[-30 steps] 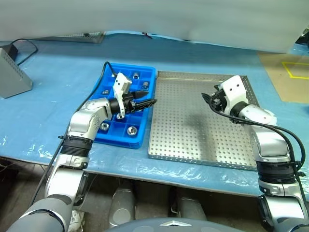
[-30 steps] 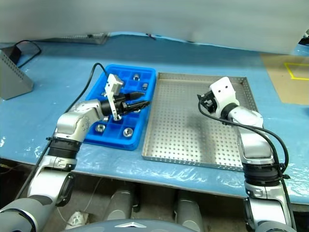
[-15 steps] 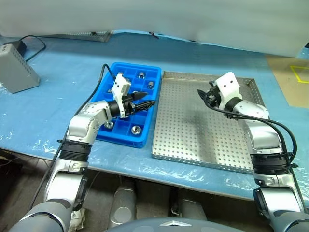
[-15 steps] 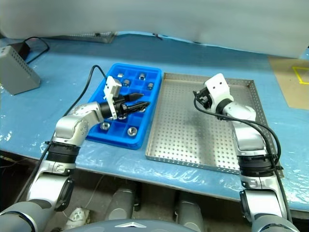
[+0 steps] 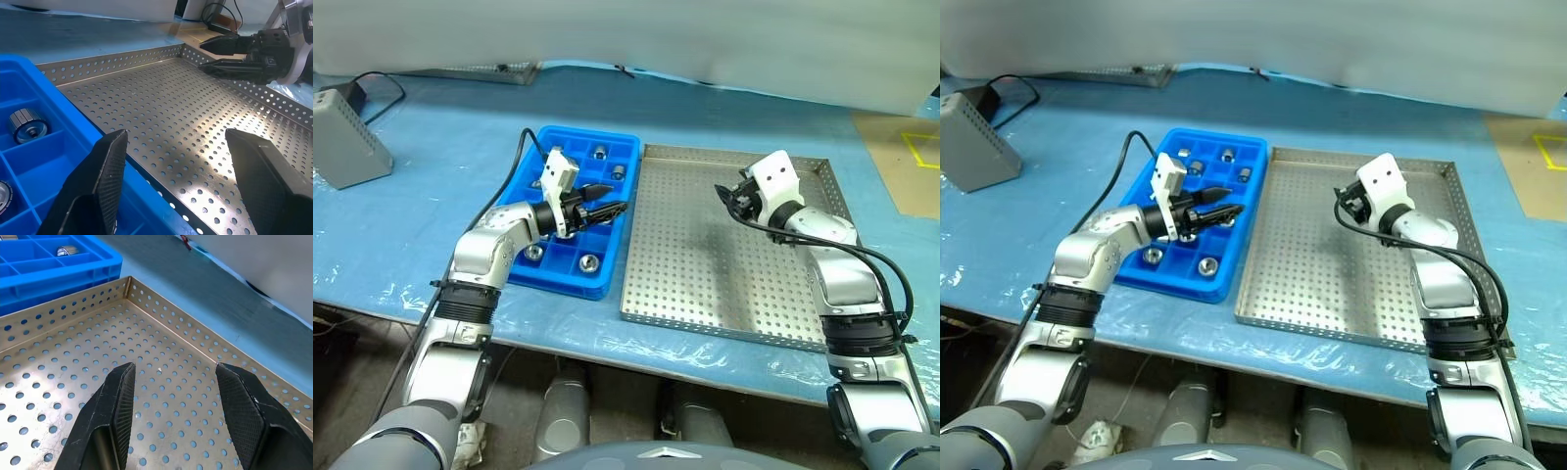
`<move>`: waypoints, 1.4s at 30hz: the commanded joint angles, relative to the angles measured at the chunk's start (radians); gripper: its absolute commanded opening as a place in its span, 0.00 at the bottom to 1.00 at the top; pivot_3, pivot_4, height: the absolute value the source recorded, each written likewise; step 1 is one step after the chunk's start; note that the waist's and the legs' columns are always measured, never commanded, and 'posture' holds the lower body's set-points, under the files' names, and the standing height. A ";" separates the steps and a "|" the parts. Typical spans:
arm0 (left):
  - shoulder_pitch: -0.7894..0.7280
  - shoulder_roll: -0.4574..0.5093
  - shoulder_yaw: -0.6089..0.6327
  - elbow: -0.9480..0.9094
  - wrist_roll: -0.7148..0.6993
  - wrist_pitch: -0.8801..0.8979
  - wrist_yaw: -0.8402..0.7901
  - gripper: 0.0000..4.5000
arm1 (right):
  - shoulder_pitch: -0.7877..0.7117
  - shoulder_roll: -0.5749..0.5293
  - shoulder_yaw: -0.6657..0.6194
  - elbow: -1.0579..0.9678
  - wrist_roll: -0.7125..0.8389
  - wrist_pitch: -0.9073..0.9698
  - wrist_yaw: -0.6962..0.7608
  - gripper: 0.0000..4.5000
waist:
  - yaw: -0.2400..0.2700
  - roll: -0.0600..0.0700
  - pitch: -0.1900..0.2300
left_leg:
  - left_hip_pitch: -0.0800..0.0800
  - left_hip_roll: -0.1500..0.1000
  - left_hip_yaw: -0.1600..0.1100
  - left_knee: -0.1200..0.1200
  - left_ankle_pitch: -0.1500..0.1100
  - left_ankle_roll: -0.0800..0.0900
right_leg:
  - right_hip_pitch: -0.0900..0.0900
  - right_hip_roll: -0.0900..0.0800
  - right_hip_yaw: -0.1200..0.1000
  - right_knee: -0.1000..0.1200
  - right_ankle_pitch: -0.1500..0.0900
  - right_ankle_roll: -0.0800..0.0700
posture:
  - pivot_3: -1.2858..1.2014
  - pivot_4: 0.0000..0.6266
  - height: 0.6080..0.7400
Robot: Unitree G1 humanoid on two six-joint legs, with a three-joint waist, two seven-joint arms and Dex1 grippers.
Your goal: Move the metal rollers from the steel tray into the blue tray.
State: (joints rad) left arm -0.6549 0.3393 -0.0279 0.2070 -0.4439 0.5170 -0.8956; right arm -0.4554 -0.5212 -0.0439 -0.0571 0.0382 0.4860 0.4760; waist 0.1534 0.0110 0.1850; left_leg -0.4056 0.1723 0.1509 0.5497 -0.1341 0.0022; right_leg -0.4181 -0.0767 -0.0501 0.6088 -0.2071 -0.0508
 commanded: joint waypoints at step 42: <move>-0.056 -0.016 -0.001 0.036 0.022 -0.030 -0.048 0.75 | 0.059 0.005 -0.026 -0.116 0.008 0.019 -0.050 0.59 | -0.002 0.000 0.000 | 0.000 0.000 0.000 0.000 0.000 0.000 | 0.000 0.000 0.000 0.000 0.000 0.000 | 0.58 0.24 1.00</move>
State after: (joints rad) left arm -0.6940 0.3215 -0.0355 0.2669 -0.4173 0.4981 -0.9381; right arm -0.3862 -0.5113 -0.0565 -0.1326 0.0426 0.5137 0.4324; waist 0.1512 0.0110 0.1850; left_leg -0.4055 0.1724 0.1509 0.5495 -0.1341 0.0021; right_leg -0.4181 -0.0767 -0.0501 0.6087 -0.2071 -0.0507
